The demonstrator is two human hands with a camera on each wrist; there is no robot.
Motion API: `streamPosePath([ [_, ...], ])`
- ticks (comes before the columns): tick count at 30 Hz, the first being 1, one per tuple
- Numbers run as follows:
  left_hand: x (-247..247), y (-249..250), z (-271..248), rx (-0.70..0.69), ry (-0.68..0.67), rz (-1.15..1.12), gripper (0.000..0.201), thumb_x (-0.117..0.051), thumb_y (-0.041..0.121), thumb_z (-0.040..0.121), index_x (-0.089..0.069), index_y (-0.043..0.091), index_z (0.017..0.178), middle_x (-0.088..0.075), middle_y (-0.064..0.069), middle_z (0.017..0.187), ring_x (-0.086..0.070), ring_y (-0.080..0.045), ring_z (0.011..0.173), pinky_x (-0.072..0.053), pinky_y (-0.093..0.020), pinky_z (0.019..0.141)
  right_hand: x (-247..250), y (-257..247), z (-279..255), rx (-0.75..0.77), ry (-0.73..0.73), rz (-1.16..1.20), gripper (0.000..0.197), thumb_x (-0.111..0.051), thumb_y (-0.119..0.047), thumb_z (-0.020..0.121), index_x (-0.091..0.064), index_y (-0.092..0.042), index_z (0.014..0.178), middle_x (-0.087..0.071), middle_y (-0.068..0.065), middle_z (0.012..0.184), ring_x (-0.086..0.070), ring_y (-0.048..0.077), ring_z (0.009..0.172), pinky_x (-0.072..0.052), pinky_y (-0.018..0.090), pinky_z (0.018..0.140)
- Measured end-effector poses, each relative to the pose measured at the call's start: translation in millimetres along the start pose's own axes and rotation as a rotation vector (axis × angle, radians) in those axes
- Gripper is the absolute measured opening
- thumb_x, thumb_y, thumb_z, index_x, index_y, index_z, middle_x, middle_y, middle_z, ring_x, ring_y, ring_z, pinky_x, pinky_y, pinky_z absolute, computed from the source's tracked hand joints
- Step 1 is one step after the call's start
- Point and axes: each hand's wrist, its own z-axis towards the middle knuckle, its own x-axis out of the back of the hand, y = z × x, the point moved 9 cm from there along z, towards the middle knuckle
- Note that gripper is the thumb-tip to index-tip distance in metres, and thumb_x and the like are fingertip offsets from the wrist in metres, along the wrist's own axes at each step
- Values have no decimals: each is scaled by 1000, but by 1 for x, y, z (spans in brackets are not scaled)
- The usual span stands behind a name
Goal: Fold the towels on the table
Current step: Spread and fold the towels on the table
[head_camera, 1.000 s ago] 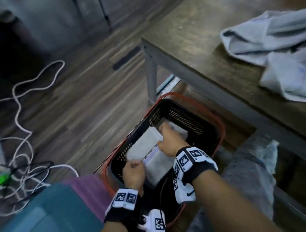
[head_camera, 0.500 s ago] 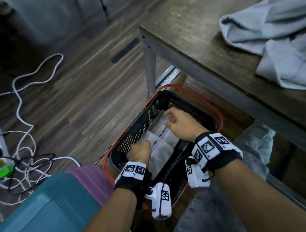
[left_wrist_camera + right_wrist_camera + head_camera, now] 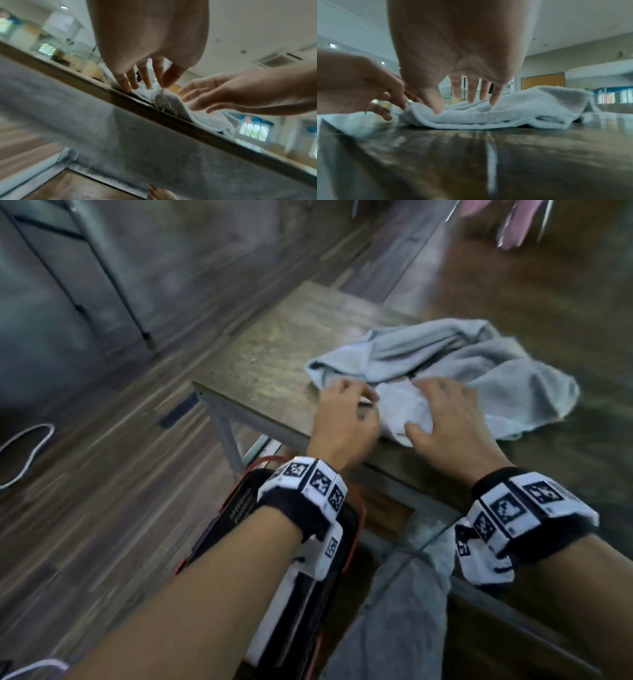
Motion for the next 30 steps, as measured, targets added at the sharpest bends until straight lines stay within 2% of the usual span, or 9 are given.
streamPosePath([
  [2,-41,7,14,-14,-220,195,30,-57,19,85,-64,23,115,-52,-4,128,-40,-31,124,-36,-44,103,-3,26,-3,-46,-134,-92,52,-61,-33,94,-48,-19,141,-51,11,140,-40,35,130,-37,46,107],
  [6,-82,21,17,-140,-410,390,35,-53,36,79,-62,38,113,-49,8,125,-35,-24,122,-26,-44,95,17,59,-12,-46,-116,-156,12,-55,-35,95,-61,-28,101,-60,0,106,-59,26,99,-47,41,83],
  [9,-86,44,21,-260,-319,322,35,-51,48,78,-60,35,109,-49,7,116,-37,-21,118,-24,-40,92,28,98,-21,-207,-243,-188,6,-52,-34,88,-54,-31,83,-56,-8,87,-53,14,75,-38,31,61],
  [13,-91,32,37,-112,-278,596,56,-54,45,85,-44,25,136,-37,-4,142,-31,-30,133,-27,-49,105,41,166,-47,-429,-439,-332,10,-49,-27,80,-52,-29,71,-53,-7,81,-53,19,78,-51,38,78],
  [15,-94,25,42,-46,-318,733,59,-51,49,88,-42,19,138,-38,-9,142,-33,-32,133,-29,-50,106,59,200,-63,-548,-406,-332,7,-49,-26,76,-54,-27,72,-52,-1,86,-53,24,81,-53,40,83],
  [18,-94,36,47,-112,-252,776,40,-49,43,93,-54,15,122,-47,-11,132,-42,-33,124,-34,-48,102,76,246,-86,-706,-273,-297,30,-51,-35,81,-67,-27,105,-55,4,98,-55,28,87,-50,37,79],
  [22,-99,49,45,-121,-204,754,29,-48,39,95,-60,14,105,-56,-11,117,-49,-33,113,-36,-47,96,77,262,-101,-679,-149,-134,64,-49,-78,76,-58,-36,124,-66,3,124,-61,30,112,-49,46,96],
  [27,-115,80,22,-226,-143,711,28,-55,38,88,-54,17,107,-50,-9,118,-44,-31,113,-37,-44,96,82,267,-113,-548,-99,-250,9,-53,-49,91,-46,-43,93,-69,1,111,-62,29,103,-46,41,87],
  [30,-148,108,7,-371,-283,571,39,-65,37,83,-53,21,117,-47,-7,123,-42,-29,117,-40,-45,99,95,267,-113,-467,60,54,7,-53,-40,96,-49,-38,91,-66,1,94,-62,30,90,-50,41,77],
])
